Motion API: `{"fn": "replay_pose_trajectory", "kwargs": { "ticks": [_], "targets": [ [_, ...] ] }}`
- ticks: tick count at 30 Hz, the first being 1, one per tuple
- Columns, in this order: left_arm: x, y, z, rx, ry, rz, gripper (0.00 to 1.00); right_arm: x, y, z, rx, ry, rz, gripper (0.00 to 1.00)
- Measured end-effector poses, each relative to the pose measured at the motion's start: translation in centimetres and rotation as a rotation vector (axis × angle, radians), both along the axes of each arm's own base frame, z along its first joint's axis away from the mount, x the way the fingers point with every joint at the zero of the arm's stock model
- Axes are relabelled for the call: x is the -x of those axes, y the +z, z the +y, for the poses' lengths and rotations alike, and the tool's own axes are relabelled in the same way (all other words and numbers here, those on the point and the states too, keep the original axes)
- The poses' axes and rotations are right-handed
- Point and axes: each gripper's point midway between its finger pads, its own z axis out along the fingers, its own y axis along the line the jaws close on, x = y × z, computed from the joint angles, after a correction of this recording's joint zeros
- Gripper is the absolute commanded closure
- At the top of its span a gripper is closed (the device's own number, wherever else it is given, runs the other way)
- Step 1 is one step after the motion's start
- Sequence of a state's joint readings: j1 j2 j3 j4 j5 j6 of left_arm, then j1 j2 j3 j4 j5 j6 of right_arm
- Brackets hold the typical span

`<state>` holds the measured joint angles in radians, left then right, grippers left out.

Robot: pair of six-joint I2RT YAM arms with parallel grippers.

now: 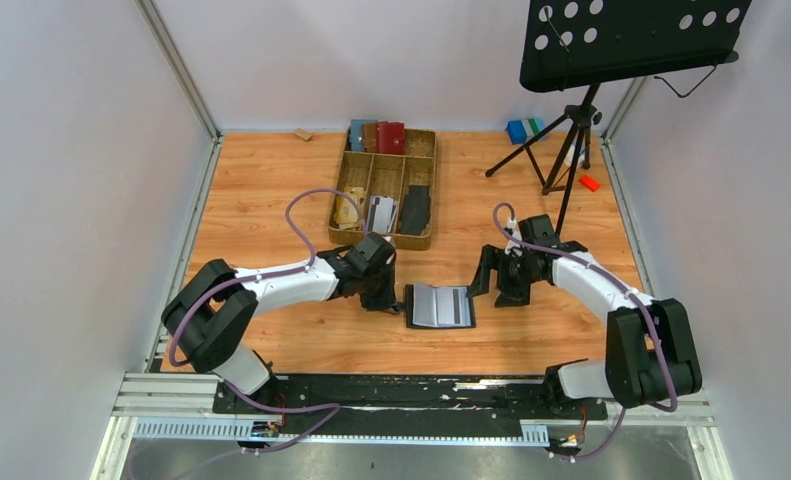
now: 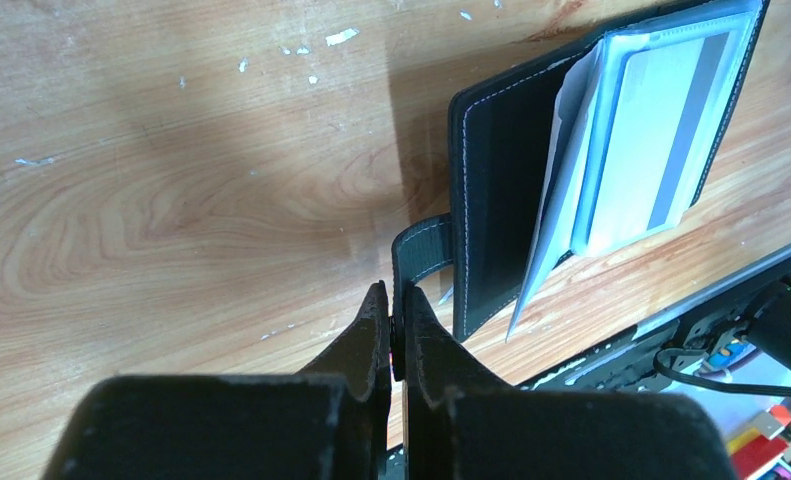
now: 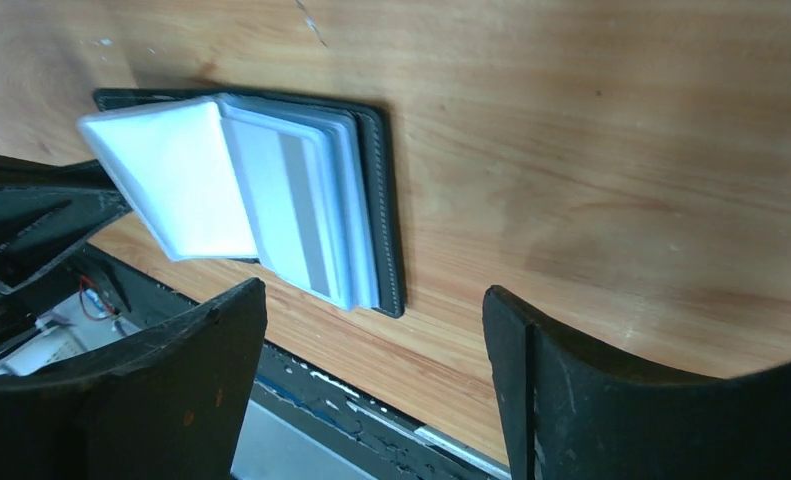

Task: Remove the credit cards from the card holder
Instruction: Remove the credit card from the card holder.

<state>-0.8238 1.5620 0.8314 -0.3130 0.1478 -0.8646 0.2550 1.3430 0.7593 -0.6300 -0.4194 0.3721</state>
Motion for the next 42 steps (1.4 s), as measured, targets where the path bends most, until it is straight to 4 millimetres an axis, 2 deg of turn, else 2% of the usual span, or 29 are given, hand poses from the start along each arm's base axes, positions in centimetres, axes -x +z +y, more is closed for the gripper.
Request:
{"fn": "replay_pose_trajectory", "kwargs": {
  "ticks": [2,6,11,14,24,31,33,42],
  "targets": [
    [0.0,0.2,0.0,-0.004,-0.007,-0.001,0.99,0.8,-1.1,-0.3,-0.041,-0.016,0.042,0.23],
    [-0.2,0.7,-0.2,-0.005,-0.024,-0.011,0.99,1.7,-2.4,0.4,-0.099,0.009,0.075,0.25],
    [-0.1,0.6,-0.1,-0.011,-0.042,-0.009,0.98,0.8,-2.3,2.1,-0.204,0.042,0.066,0.27],
    [0.1,0.4,-0.1,-0.016,-0.051,0.001,0.99,0.4,-2.2,3.0,-0.266,0.05,0.066,0.32],
    [0.3,-0.5,0.0,-0.047,-0.079,0.032,0.99,1.2,-2.0,4.3,-0.397,0.073,0.058,0.43],
    [0.2,-0.5,-0.1,-0.051,-0.093,0.035,0.99,0.9,1.3,5.0,-0.47,0.109,-0.042,0.51],
    [0.2,-0.4,-0.2,-0.049,-0.094,0.035,0.99,0.8,1.6,5.1,-0.482,0.11,-0.049,0.52],
    [0.5,-0.6,-0.3,-0.044,-0.102,0.05,0.99,1.0,0.2,5.9,-0.49,0.101,0.021,0.54]
  ]
}}
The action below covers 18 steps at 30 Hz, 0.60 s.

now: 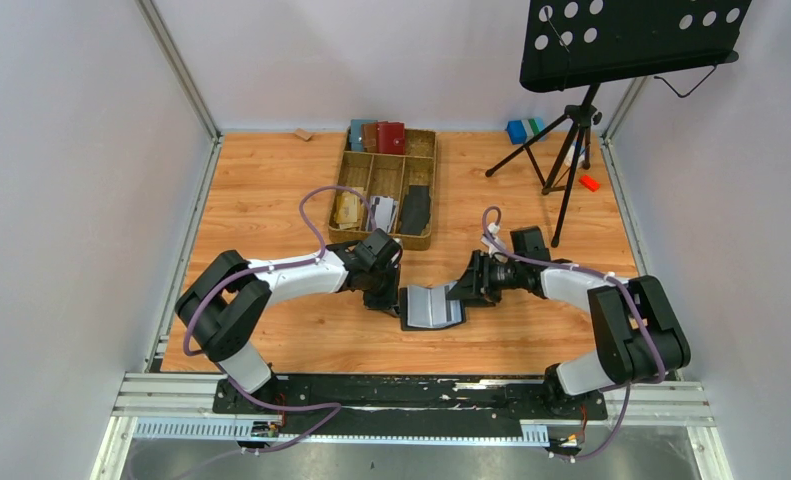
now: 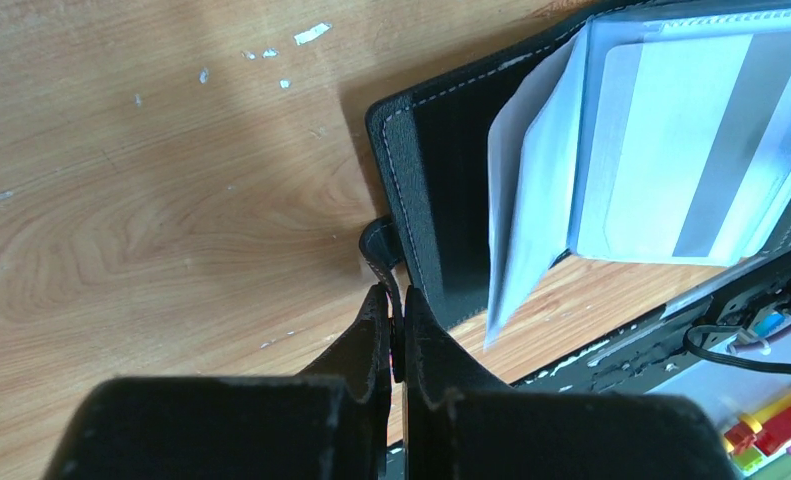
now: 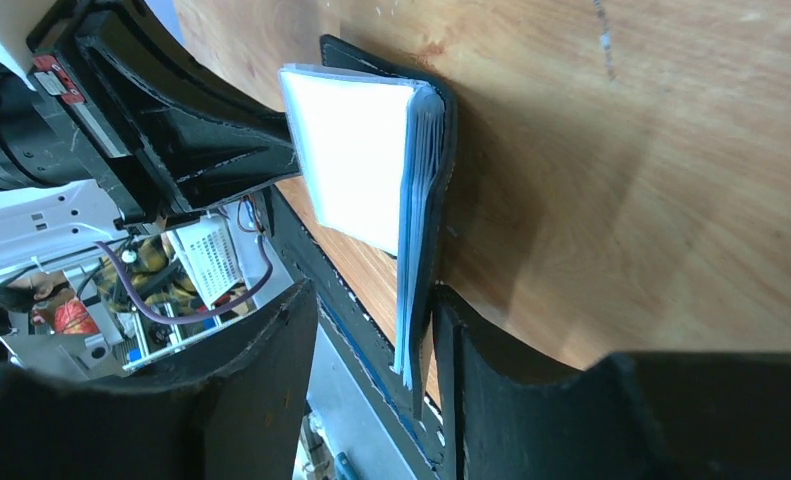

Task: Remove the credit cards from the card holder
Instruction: Remove the credit card from the card holder.

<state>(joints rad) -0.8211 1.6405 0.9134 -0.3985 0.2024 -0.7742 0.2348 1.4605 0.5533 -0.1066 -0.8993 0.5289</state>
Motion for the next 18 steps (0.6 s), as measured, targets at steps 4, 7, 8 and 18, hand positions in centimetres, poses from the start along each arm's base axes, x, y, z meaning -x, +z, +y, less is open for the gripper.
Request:
{"fn": "replay_pose_trajectory", "kwargs": {
  "ticks": [4,7,8,18],
  "targets": [
    [0.1,-0.1,0.0,-0.001,-0.002,0.004,0.99,0.7,-0.3,1.1,0.012,0.04,0.005,0.69],
    [0.1,-0.1,0.0,0.001,-0.003,0.006,0.99,0.6,-0.4,1.7,0.032,0.05,0.007,0.86],
    [0.1,-0.1,0.0,0.001,-0.003,0.006,0.99,0.5,-0.4,1.8,0.039,0.051,0.005,0.9],
    [-0.3,1.0,0.9,-0.037,0.002,-0.035,0.64,-0.3,0.4,0.6,0.155,0.014,-0.019,1.0]
  ]
}}
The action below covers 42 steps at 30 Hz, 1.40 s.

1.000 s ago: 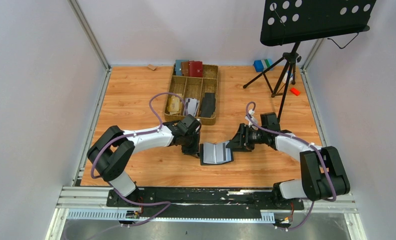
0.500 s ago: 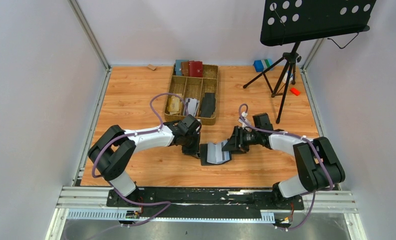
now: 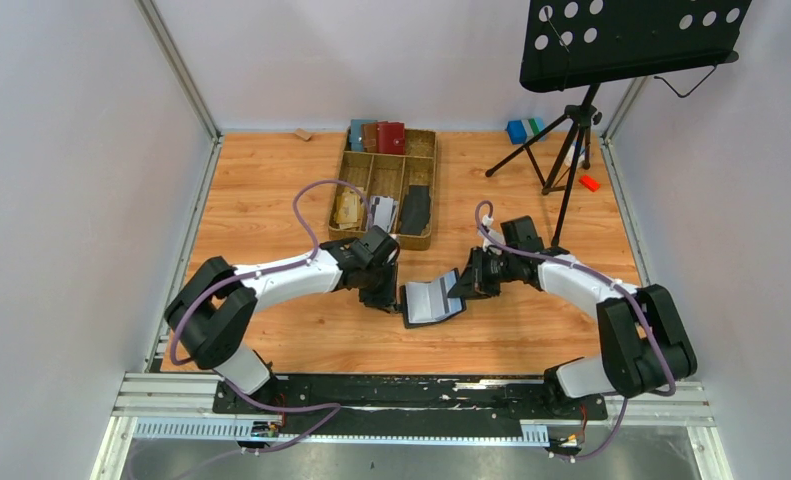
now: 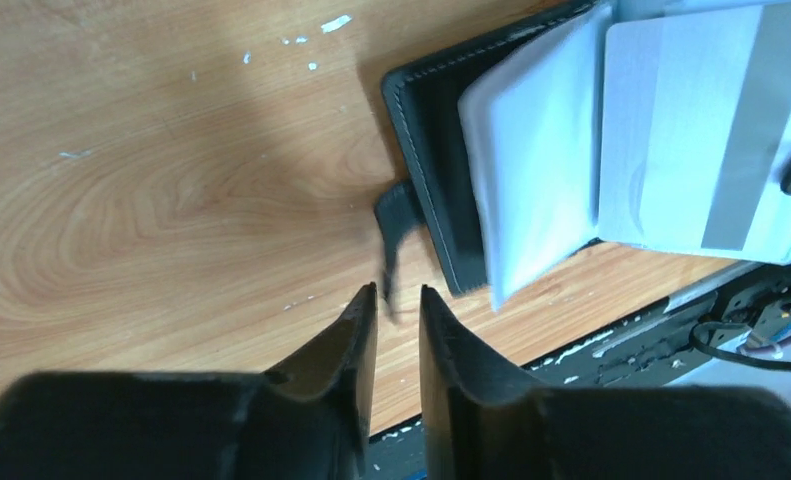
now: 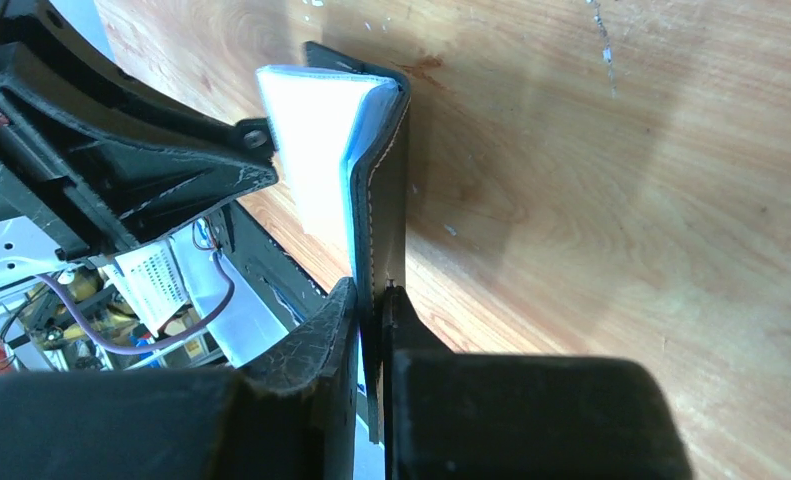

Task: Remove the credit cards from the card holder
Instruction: Remove the credit card from the card holder.

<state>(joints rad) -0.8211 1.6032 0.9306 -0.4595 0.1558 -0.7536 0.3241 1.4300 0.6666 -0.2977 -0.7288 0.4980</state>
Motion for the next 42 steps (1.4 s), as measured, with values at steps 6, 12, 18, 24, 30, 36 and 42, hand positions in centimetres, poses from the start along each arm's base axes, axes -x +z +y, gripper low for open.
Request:
{"fn": "replay_pose_trajectory", "kwargs": {
  "ticks": [6,12,18,24,30,36,42],
  "targets": [
    [0.0,3.7,0.2,0.063,0.006,-0.066,0.56,0.3,1.4,-0.4,0.016,-0.011,-0.022,1.0],
    [-0.4,8.9,-0.5,0.185,0.012,-0.16,0.58,0.9,2.5,-0.5,0.011,-0.021,-0.001,1.0],
    [-0.2,12.8,-2.9,0.376,0.011,-0.175,0.59,0.7,5.4,0.1,-0.039,-0.028,-0.017,1.0],
    [0.9,12.4,-4.5,0.508,0.026,-0.1,0.6,0.4,8.2,0.8,-0.12,-0.051,-0.038,1.0],
    [0.5,13.1,-5.3,0.546,0.033,-0.1,0.61,-0.1,9.6,1.3,-0.17,-0.085,-0.044,1.0],
    [0.0,13.7,-5.8,0.58,0.058,-0.099,0.61,-0.3,10.6,1.6,-0.19,-0.088,-0.042,1.0],
    [-0.3,15.1,-6.3,0.633,0.084,-0.103,0.6,-0.7,12.4,2.1,-0.229,-0.071,-0.068,1.0]
  ]
}}
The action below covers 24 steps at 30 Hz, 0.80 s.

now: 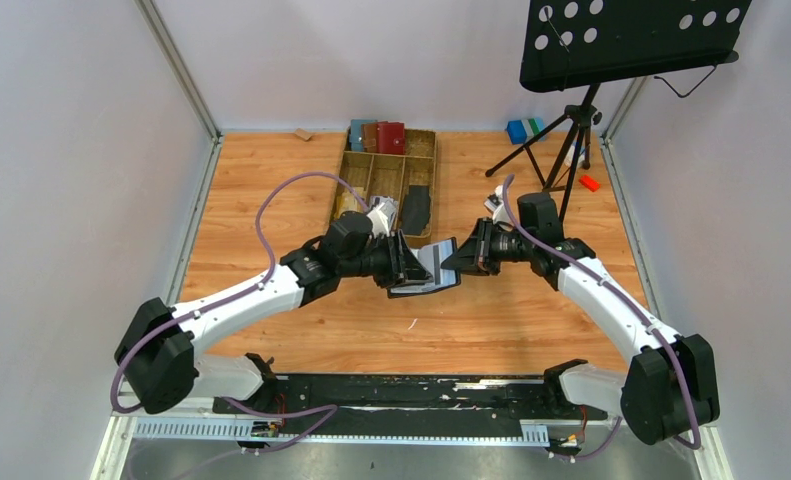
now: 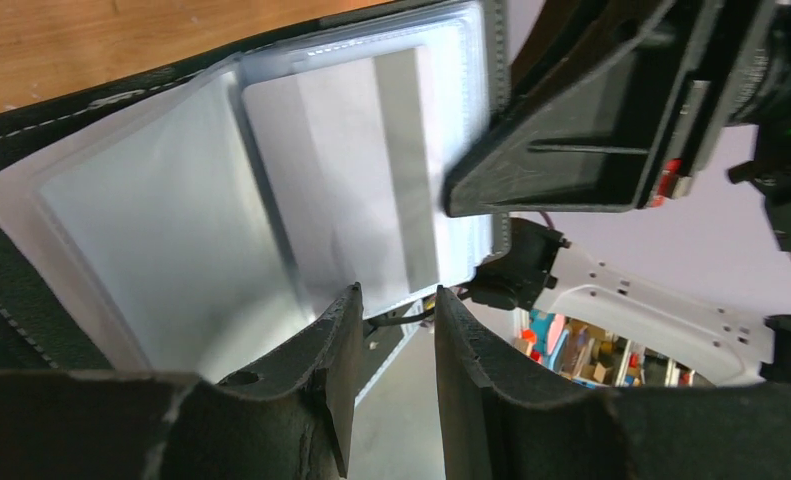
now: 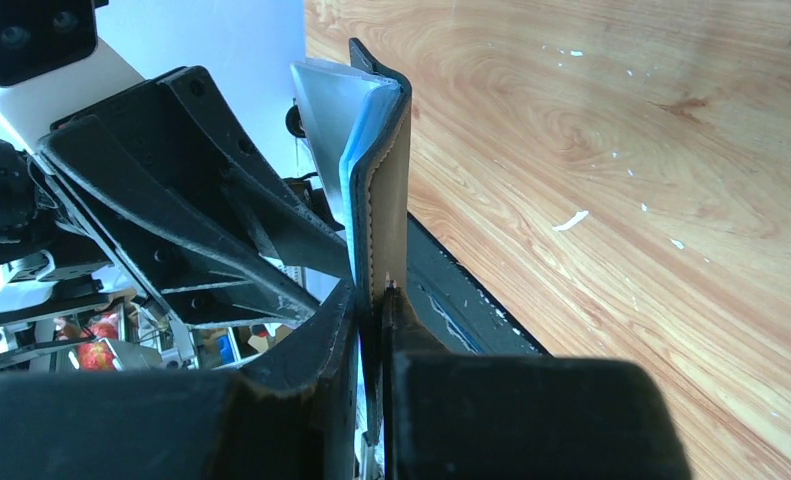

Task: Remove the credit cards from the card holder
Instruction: Remove the credit card from the card holder.

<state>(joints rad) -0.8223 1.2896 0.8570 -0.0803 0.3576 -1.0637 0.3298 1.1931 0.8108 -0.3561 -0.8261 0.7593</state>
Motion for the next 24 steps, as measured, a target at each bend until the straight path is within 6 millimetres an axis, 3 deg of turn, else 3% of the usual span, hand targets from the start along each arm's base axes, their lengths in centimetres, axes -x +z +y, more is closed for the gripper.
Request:
{"fn": "replay_pose_trajectory", "kwargs": {
  "ticks": [5,24],
  "targets": [
    [0.4,1.6,0.3,0.059,0.015,-0.018,0.6,0.0,0.8,0.5,-0.036,0.009,-0.003,1.0],
    [-0.3,2.0,1.4,0.204,0.086,0.033,0.57,-0.8,2.4,1.2,-0.126,-0.018,-0.039,1.0]
  ]
}}
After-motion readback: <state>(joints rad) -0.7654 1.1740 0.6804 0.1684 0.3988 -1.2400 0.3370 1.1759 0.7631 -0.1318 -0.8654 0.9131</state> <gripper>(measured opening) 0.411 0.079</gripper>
